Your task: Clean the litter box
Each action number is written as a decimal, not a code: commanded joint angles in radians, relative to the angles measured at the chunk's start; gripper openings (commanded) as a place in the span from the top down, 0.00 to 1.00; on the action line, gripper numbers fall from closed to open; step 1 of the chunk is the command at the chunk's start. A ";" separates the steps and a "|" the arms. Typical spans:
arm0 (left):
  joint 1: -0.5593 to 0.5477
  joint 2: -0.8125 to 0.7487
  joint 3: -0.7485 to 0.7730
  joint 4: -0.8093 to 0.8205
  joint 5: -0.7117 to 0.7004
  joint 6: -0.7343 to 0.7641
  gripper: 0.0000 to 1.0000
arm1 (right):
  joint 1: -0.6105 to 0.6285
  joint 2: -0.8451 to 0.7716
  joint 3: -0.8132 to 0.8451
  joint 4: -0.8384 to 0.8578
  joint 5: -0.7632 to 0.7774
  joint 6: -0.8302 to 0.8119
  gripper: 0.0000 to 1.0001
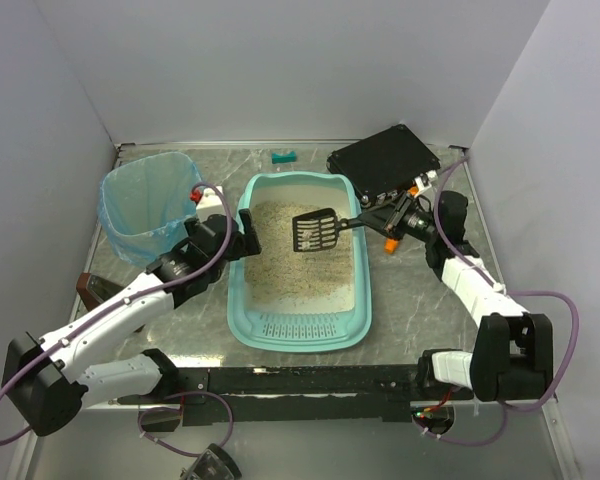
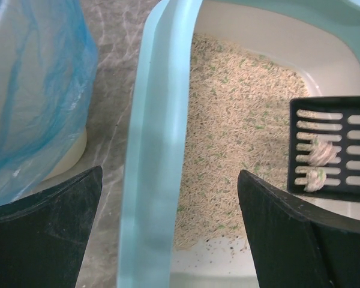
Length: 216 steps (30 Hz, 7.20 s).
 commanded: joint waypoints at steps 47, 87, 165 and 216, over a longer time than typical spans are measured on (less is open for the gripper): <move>0.030 -0.467 -0.170 -0.128 0.204 -0.223 0.03 | 0.412 0.016 0.528 -0.300 0.518 0.297 1.00; 0.030 -0.537 -0.230 -0.058 0.225 -0.246 0.03 | 0.922 0.589 1.378 -0.234 0.633 -0.762 0.99; 0.015 0.121 0.072 -0.314 0.047 -0.197 0.16 | 0.548 -0.083 0.177 -0.457 0.823 -0.292 1.00; -0.215 0.289 0.405 -0.458 -0.092 -0.254 0.99 | 0.626 0.305 0.051 -0.036 0.489 0.128 1.00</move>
